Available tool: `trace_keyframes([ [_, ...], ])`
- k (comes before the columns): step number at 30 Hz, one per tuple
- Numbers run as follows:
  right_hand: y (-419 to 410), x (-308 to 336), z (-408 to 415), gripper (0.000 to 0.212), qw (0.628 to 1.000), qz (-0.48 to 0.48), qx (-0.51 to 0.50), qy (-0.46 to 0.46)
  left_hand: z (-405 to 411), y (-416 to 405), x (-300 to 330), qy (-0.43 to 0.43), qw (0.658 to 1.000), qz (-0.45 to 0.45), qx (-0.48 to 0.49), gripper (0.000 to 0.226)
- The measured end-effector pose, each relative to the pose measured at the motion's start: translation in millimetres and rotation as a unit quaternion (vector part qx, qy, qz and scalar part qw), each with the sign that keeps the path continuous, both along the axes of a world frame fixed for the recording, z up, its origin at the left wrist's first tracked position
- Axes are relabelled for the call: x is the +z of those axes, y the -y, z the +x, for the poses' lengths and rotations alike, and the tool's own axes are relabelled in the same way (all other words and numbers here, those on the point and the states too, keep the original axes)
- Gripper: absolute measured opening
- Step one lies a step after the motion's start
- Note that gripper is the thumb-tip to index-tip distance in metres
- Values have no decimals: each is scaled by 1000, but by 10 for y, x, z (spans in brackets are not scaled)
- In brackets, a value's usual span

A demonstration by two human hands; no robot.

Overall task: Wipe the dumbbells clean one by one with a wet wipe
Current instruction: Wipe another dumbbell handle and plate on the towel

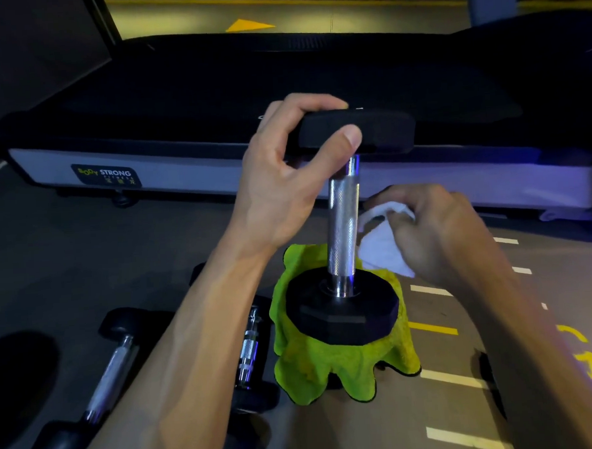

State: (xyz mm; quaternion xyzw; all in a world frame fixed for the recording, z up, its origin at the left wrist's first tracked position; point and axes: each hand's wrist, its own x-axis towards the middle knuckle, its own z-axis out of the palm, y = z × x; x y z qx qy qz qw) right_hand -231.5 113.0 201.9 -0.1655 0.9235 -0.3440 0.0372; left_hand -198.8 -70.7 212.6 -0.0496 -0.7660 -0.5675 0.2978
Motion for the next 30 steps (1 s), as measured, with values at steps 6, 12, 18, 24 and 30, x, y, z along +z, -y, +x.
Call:
trace_keyframes([
  [6,94,-81,-56,44,992,44,83,-90,4,2,-7,2,1000,-12,11,26],
  [12,187,-221,106,60,960,-259,49,98,-3,10,0,8,1000,-15,15,26],
  [18,59,-220,166,63,782,-530,79,317,-8,10,-2,4,1000,-10,8,22],
  [24,127,-292,262,41,886,-443,29,137,-5,15,0,-2,1000,-12,5,21],
  [30,325,-341,194,43,903,-424,-17,64,-13,30,-9,2,1000,-18,14,25],
])
